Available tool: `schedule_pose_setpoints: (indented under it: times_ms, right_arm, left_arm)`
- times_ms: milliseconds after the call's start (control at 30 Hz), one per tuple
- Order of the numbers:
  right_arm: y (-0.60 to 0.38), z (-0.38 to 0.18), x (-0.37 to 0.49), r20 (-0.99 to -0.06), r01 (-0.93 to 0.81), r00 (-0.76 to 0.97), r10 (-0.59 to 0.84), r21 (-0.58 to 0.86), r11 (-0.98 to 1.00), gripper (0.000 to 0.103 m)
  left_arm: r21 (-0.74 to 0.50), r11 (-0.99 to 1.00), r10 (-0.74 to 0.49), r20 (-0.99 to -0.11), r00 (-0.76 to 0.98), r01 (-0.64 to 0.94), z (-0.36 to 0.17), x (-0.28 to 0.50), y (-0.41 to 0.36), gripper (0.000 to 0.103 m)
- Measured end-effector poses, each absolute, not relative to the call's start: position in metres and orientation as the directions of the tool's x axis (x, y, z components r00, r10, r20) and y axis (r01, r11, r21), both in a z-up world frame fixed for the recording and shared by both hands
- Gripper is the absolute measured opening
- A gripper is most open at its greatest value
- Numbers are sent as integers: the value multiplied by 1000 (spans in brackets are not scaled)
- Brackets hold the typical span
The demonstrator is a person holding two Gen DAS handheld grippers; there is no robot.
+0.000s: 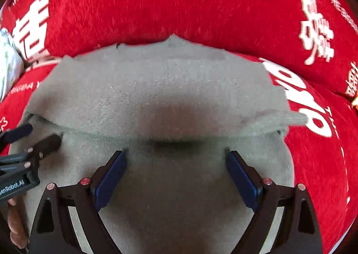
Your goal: Fold small clothes
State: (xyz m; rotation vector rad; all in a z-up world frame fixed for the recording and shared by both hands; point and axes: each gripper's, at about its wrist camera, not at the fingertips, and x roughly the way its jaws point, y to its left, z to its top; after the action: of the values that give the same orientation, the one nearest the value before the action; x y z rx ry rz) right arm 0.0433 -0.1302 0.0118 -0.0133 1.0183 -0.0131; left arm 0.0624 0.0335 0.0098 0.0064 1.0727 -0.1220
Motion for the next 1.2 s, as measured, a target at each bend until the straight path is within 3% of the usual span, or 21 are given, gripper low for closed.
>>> schedule_pose_setpoints:
  times_ms: [167,233,367,467,567,733,833,1200]
  right_arm:
    - [-134,13,9,-843,-26,538,-5,-23,999,100]
    - [-139,14,-9,-837,-53,548,1,-34,998,100]
    - [-168,17,-47,-822,-24,570,-1,-17,1000,101]
    - [-168,25,-68,-816,26,574,-69,-66,997,101]
    - [-139,37,-93,-777,-73,629,34,-16,997,101]
    - [-97,12,-110,-804,-214,590,71,-71,974,101]
    - [-114,8,-125,-772,-214,630,91,-60,975,102]
    - [-158,3,-176,-760,-167,648,53,-74,983,102]
  left_arm:
    - [-24,990,-91,-867,490,141,12,31,37,90]
    - [12,989,-64,-860,506,145,11,13,47,103]
    - [-59,991,-115,-848,517,123,11,-13,87,103]
    - [-47,994,-91,-846,525,96,21,-33,95,103]
    - [-96,983,-166,-823,544,154,31,-63,75,103]
    - [80,975,-60,-806,588,209,10,-102,38,103]
    - [-18,984,-117,-820,560,180,7,-110,62,103]
    - [-7,991,-80,-827,557,132,4,-139,83,103]
